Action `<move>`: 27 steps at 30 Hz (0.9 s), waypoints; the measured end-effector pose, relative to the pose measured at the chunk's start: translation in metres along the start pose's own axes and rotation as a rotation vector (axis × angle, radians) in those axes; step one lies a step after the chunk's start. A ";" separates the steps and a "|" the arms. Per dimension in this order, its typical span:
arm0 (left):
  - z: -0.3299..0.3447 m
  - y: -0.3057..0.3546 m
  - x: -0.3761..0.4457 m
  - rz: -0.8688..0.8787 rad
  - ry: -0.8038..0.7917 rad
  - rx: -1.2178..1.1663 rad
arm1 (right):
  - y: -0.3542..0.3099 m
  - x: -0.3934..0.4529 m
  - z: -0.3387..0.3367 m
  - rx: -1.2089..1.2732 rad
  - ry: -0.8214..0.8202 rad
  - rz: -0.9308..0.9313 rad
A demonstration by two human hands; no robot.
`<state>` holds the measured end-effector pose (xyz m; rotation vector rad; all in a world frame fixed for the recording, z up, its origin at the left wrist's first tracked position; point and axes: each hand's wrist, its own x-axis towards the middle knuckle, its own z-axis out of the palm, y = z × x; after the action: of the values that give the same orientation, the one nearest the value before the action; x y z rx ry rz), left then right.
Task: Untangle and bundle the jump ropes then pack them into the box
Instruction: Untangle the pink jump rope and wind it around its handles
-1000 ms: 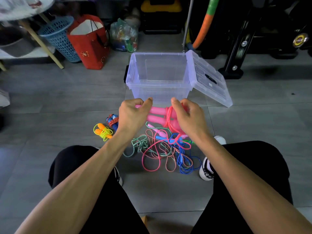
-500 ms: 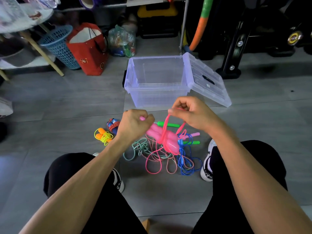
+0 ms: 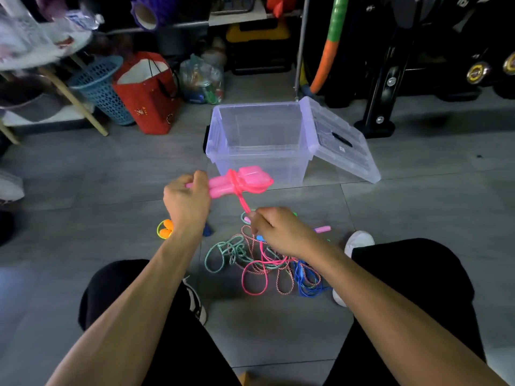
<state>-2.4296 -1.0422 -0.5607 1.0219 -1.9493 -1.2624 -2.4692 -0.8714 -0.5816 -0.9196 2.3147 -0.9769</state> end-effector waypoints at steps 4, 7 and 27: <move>0.008 -0.005 -0.003 0.242 -0.071 0.297 | -0.005 -0.002 -0.008 -0.241 0.118 -0.121; 0.016 -0.008 -0.009 0.373 -0.162 0.416 | 0.001 -0.001 -0.030 -0.293 0.128 -0.108; 0.008 0.002 -0.014 -0.050 -0.276 -0.110 | 0.024 0.006 -0.022 0.532 0.018 0.129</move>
<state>-2.4290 -1.0261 -0.5630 0.8842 -2.0386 -1.5910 -2.4965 -0.8540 -0.5866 -0.5365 1.9411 -1.4457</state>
